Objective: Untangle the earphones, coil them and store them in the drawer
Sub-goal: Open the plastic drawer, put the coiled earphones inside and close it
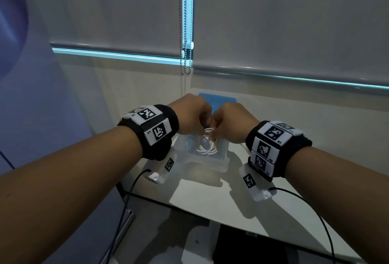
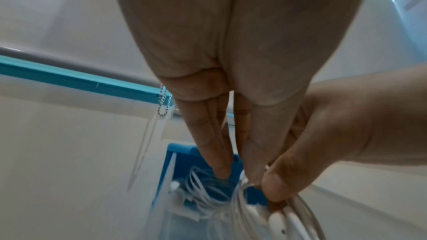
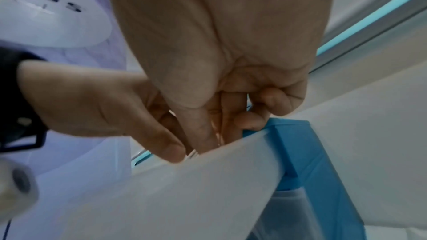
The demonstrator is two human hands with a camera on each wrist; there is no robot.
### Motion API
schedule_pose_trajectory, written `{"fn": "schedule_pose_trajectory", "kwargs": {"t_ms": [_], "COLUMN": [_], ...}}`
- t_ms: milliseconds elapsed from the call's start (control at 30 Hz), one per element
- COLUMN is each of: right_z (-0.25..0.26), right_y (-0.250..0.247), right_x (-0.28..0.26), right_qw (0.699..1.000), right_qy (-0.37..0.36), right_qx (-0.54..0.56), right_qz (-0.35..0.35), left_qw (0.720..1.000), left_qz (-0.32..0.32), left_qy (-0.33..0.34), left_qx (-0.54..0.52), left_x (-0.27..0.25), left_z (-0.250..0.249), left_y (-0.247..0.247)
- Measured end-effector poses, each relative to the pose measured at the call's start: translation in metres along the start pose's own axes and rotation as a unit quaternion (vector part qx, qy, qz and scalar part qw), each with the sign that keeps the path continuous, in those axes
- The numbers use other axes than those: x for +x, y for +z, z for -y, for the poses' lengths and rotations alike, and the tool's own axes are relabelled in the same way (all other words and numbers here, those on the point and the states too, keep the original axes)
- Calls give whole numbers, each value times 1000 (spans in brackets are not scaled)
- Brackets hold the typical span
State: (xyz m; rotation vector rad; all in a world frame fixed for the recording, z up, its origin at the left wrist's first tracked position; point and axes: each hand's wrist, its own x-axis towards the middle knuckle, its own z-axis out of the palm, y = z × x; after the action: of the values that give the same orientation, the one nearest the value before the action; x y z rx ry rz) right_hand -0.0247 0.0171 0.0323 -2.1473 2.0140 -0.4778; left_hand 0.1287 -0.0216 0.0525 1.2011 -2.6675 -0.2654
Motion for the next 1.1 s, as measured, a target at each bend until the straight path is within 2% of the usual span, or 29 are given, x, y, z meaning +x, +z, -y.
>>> {"fn": "schedule_pose_trajectory", "kwargs": {"t_ms": [133,233,333,433,567,800,900,967,1033,1100], "right_z": [2,3,5,9,13,8,3,5,11,18], "right_y": [4,-2,-6,-2,1,-3,-5,-6,-5,-1], "right_x": [3,-3,-13,-17,-8,9,5,-1,-6,-9], "right_qw": [999,997,982,961,950,942,949,958,961,950], "right_qy": [-12,-75,-177,-227,-223,-189,-202,-216,-227,-236], "right_qx": [-36,-23,-48,-110,-176,-258,-232,-178,-137,-157], "right_qz": [2,-19,44,114,129,99,66,57,81,129], "left_qw": [999,996,996,995,996,998,998,998,999,999], "left_qz": [-43,-83,-41,11,15,12,10,8,4,4], "left_qy": [6,1,-18,-50,-58,-49,-46,-46,-45,-43], "left_qx": [22,41,72,80,70,42,40,34,25,23], "left_x": [-3,-3,-3,-4,-4,-2,-2,-2,-1,0], "left_z": [7,13,19,23,28,31,31,32,33,34], "left_y": [-4,-1,5,12,19,22,22,22,23,23]}}
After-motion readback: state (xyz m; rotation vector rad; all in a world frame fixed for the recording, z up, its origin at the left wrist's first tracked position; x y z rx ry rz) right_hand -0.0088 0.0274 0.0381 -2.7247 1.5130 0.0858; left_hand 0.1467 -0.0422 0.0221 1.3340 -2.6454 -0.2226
